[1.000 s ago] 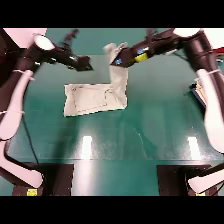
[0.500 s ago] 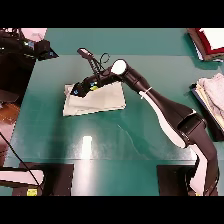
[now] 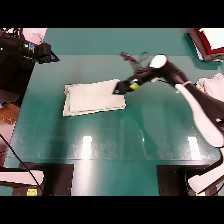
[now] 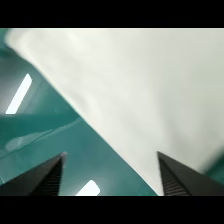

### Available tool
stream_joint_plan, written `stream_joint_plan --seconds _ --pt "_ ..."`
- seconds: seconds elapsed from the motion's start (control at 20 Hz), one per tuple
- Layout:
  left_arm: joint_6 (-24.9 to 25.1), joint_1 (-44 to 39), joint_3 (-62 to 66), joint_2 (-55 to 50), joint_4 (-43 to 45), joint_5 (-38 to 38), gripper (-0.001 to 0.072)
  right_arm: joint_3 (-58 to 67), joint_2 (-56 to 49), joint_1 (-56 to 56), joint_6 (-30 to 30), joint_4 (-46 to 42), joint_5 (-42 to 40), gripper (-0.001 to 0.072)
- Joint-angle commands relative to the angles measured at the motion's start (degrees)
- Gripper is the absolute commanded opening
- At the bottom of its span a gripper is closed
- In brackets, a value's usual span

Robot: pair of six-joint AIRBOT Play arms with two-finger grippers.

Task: Fold the shirts.

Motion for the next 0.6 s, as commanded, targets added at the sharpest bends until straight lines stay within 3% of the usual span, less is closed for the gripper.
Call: stream_joint_plan --seconds 0.0,0.2,0.55 --pt "2.0 -2.6 0.0 0.0 0.1 0.8 0.0031 -11.4 3.3 -9.1 2.2 1.3 -3.8 0.0698" --pt "2.3 -5.5 0.0 0.0 0.1 3.3 0.0031 -14.5 -1.2 -10.7 2.1 10.6 -6.0 0.0687" --pt "2.9 -6.7 0.0 0.0 0.1 3.0 0.0031 0.1 -13.9 0.3 2.2 16.3 -7.5 0.0674"
